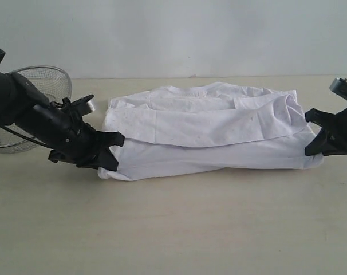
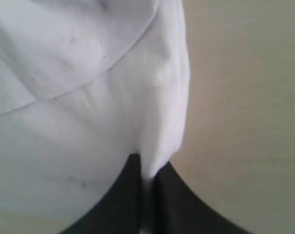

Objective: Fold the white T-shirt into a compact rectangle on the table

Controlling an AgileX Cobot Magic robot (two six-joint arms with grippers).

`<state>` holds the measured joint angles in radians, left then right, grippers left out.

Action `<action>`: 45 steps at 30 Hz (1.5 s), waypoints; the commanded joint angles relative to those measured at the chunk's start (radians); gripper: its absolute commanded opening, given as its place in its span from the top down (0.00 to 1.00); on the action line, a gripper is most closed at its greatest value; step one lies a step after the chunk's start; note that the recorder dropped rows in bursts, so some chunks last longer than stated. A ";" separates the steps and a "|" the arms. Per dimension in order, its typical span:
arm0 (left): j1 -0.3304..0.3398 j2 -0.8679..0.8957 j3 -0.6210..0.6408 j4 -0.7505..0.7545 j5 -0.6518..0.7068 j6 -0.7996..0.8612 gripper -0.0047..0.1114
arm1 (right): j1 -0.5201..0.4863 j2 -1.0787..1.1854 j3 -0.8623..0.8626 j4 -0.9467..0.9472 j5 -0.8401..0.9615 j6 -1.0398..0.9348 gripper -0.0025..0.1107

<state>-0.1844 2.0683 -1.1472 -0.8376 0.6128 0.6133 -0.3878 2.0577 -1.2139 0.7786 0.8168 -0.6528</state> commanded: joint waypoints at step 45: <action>-0.001 -0.506 0.309 0.206 0.165 -0.083 0.51 | 0.001 -0.415 0.356 -0.029 -0.149 -0.041 0.61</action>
<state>-0.1844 1.5771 -0.8415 -0.6333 0.7954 0.5354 -0.3833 1.6277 -0.8310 0.7123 0.6953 -0.6309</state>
